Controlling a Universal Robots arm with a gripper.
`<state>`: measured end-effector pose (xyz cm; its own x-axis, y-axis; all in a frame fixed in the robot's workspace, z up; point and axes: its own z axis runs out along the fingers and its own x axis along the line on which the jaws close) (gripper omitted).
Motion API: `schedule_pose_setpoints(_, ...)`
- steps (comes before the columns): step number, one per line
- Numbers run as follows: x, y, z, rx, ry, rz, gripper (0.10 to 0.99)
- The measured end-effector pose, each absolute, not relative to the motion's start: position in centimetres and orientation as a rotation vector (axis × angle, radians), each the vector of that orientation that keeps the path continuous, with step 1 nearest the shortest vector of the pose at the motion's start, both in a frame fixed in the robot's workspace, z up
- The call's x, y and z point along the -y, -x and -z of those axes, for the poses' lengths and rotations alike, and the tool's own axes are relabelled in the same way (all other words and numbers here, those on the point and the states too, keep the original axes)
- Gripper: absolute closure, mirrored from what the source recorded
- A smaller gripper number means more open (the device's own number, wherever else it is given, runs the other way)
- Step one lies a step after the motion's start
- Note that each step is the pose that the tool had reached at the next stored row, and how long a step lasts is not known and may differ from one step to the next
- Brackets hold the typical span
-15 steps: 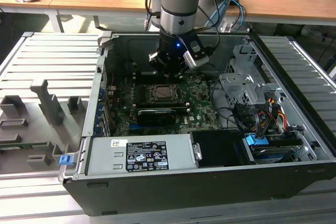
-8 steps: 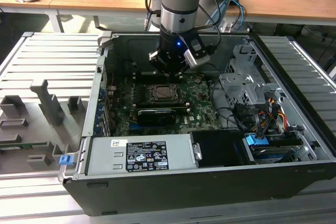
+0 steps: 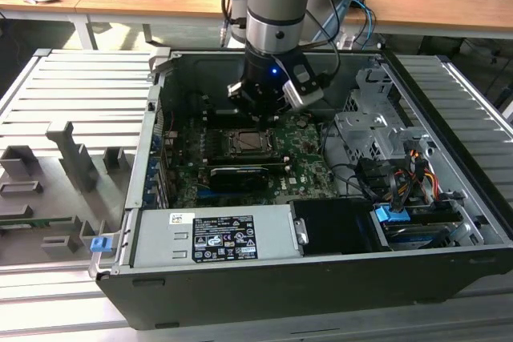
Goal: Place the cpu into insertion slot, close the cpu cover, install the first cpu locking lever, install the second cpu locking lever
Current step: 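Install the second cpu locking lever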
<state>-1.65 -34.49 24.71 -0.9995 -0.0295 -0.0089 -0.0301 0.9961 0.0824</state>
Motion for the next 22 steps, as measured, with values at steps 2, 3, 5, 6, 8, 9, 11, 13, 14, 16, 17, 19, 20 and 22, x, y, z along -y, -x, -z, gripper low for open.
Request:
schedule_pose_setpoints(2,35.0,1.6,-24.6,-3.130,0.047,-0.144,0.980)
schedule_pose_setpoints(3,35.4,1.6,-24.4,-3.130,0.047,-0.153,0.980)
schedule_pose_setpoints(5,35.8,1.6,-24.1,-3.129,0.047,-0.163,0.980)
schedule_pose_setpoints(6,35.9,1.6,-23.9,-3.129,0.047,-0.165,0.980)
schedule_pose_setpoints(8,36.0,1.7,-23.5,-3.129,0.049,-0.167,0.980)
schedule_pose_setpoints(9,36.1,1.7,-23.4,-3.129,0.056,-0.169,0.980)
schedule_pose_setpoints(11,36.4,1.7,-23.3,-3.129,0.068,-0.171,0.980)
schedule_pose_setpoints(13,37.0,1.8,-23.2,-3.129,0.073,-0.172,0.980)
schedule_pose_setpoints(14,37.2,1.8,-23.2,-3.129,0.073,-0.172,0.980)
schedule_pose_setpoints(16,37.6,1.9,-23.2,-3.129,0.073,-0.176,0.980)
schedule_pose_setpoints(17,37.7,2.2,-23.2,-3.129,0.073,-0.180,0.980)
schedule_pose_setpoints(19,37.7,3.8,-23.2,-3.128,0.073,-0.182,0.980)
schedule_pose_setpoints(20,37.7,4.5,-23.1,-3.127,0.073,-0.182,0.980)
schedule_pose_setpoints(22,37.7,5.1,-22.9,-3.127,0.073,-0.183,0.980)
